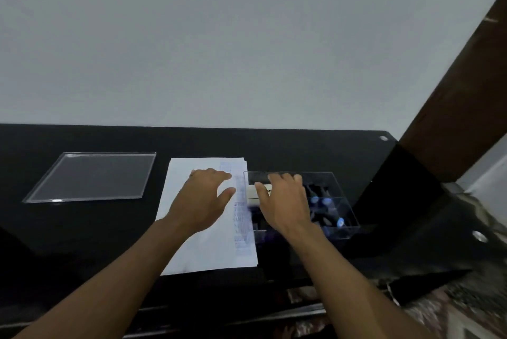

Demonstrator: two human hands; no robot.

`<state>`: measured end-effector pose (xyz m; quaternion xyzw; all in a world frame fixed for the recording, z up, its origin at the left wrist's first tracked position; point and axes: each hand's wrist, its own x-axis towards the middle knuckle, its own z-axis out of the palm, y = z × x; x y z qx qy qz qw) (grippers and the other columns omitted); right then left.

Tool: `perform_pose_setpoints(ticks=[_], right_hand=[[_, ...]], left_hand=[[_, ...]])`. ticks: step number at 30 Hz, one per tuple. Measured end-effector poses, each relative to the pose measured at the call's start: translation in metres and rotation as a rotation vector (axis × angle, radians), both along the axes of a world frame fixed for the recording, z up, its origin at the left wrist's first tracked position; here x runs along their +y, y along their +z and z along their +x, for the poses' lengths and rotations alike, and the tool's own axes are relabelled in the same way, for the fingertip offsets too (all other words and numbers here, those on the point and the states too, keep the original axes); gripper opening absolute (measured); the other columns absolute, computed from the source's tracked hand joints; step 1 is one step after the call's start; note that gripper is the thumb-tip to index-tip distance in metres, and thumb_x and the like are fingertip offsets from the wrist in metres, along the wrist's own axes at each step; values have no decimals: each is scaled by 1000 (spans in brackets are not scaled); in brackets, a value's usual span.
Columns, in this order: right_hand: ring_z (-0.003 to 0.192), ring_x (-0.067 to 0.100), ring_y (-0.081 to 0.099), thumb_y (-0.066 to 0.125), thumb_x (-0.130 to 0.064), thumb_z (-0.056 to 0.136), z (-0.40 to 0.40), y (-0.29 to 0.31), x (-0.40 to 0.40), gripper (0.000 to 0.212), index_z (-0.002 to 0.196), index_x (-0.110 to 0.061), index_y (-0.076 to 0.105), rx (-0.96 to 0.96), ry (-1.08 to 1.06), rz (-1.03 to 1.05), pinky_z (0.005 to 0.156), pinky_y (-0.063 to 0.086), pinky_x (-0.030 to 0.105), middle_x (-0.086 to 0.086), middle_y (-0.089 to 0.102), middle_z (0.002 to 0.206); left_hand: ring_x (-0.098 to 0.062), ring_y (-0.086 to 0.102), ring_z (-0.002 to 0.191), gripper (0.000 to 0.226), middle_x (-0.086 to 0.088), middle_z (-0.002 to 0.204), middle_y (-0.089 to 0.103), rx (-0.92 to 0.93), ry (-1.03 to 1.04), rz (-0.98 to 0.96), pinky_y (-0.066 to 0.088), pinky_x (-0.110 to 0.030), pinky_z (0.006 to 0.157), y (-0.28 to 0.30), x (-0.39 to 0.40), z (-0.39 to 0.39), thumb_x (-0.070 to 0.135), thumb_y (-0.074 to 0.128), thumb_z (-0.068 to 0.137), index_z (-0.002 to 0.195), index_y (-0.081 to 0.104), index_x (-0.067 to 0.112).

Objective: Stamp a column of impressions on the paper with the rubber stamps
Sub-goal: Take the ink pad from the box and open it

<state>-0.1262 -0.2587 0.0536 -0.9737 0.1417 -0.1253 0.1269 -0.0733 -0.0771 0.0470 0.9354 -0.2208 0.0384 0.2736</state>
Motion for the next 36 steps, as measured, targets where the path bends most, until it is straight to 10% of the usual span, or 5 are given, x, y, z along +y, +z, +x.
perform_pose_setpoints(ticks=[14,22,36], right_hand=[[111,30,44,36,-49,101,0,1,-21,44,113,-13,59,209,-54,-4,91,41,41,13,63,109],[124,32,36,44,-49,96,22,1,-23,40,120,-20,58,318,-107,191,93,38,42,9,62,121],[115,24,47,67,-38,87,23,-20,-32,14,94,-28,76,78,-219,400,82,45,33,2,68,106]], left_hand=[[-21,26,150,42,6,150,51,76,-228,71,10,-49,125,-24,-49,20,44,40,104,139,58,29],[-20,58,118,32,0,131,64,166,-247,-64,47,-37,106,-35,-47,22,31,51,104,132,63,20],[-9,57,101,30,4,124,64,88,-238,-108,32,-2,82,-44,-51,20,30,47,106,125,67,19]])
